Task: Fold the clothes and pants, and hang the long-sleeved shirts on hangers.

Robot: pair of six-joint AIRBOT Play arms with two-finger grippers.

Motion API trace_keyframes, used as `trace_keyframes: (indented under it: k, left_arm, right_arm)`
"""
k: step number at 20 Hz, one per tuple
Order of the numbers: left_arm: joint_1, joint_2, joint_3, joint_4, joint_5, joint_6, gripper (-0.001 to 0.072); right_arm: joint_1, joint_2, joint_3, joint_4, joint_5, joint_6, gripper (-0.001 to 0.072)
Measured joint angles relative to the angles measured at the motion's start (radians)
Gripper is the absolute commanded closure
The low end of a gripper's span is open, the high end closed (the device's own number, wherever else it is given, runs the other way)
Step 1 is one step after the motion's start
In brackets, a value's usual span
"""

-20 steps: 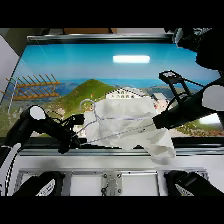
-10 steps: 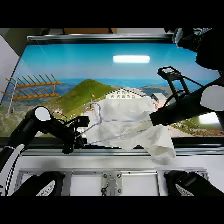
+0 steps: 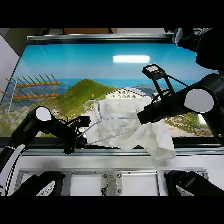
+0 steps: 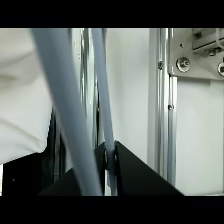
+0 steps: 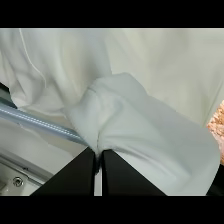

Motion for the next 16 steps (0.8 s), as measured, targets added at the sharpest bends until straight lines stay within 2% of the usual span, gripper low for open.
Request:
trace_keyframes:
  k: [10, 16]
  left_arm:
    - [0.0, 0.0, 0.0, 0.003, -0.008, 0.011, 0.0689]
    - [0.0, 0.0, 0.0, 0.0, -0.009, 0.013, 0.0689]
  right_arm:
    - [0.105, -0.029, 0.005, 0.157, -0.162, -0.048, 0.0681]
    - [0.193, -0.117, 0.095, 0.211, -0.201, -0.065, 0.0681]
